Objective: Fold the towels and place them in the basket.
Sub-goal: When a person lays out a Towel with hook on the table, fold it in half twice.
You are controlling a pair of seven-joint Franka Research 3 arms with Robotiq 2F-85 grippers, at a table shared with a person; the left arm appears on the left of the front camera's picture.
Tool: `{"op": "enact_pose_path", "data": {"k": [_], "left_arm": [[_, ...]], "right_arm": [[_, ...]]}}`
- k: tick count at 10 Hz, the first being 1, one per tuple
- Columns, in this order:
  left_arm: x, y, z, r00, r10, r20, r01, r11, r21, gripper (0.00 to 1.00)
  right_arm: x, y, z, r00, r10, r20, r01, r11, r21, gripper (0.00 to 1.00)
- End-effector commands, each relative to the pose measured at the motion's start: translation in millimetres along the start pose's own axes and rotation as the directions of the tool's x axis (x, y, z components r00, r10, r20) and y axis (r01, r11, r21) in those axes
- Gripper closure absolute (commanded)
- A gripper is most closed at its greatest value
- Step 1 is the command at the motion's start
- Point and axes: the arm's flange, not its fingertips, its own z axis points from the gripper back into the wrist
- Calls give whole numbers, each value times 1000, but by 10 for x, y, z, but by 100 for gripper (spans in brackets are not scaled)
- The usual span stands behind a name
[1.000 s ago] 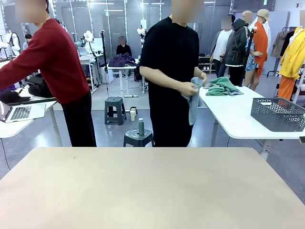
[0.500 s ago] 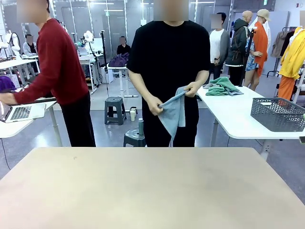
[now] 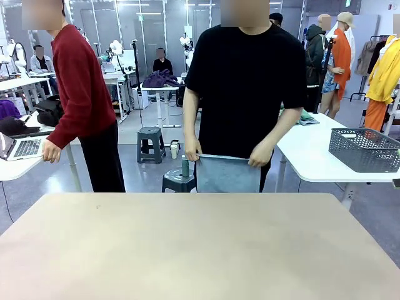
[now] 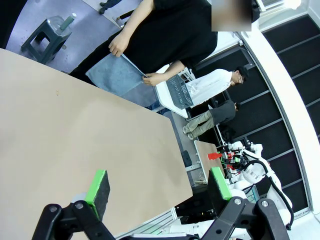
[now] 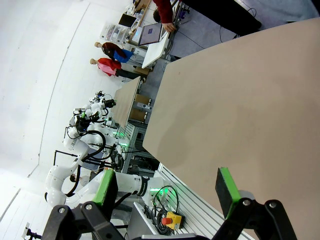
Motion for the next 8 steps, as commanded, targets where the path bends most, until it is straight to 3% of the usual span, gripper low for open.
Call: {"op": "enact_pose_path", "data": {"k": [1,8], "left_arm": [[35,-8,0,1000,-14,6,14,1000,-20,0],[35,-8,0,1000,-14,6,14,1000,-20,0]], "right_arm": [[-1,6,8,1000,5,1,-5,1000,10,0],[-1,6,8,1000,5,1,-5,1000,10,0]]}}
